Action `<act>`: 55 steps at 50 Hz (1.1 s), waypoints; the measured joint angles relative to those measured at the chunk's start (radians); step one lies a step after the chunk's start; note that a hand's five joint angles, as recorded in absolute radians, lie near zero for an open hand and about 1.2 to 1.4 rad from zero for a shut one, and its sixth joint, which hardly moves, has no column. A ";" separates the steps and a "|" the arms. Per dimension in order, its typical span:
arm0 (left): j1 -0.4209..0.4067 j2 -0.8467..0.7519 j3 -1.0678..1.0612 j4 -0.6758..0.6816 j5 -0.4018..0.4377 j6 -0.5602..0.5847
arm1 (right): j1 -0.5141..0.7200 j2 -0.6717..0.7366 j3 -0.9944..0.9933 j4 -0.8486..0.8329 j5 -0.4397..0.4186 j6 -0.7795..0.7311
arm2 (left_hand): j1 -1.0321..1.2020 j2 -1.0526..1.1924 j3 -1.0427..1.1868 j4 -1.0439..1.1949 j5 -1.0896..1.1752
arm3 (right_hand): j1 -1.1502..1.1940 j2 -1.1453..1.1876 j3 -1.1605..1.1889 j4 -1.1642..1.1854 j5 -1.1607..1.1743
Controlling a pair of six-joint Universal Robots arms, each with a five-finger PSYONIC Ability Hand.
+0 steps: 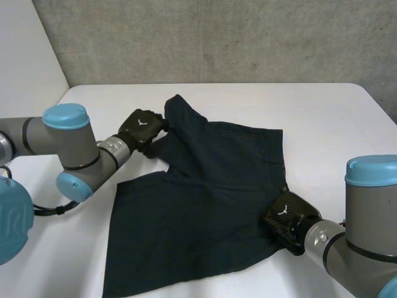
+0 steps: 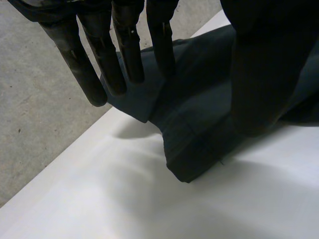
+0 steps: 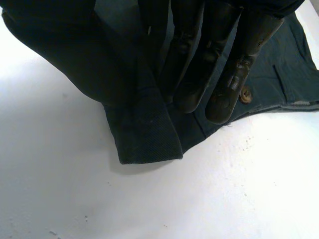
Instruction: Fold the shorts.
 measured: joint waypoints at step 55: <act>-0.095 0.017 -0.025 -0.053 -0.380 0.330 | -0.004 -0.001 0.003 -0.021 0.002 0.042 | 0.379 0.396 0.397 0.392 0.391 | 0.000 0.000 0.000 0.000 0.000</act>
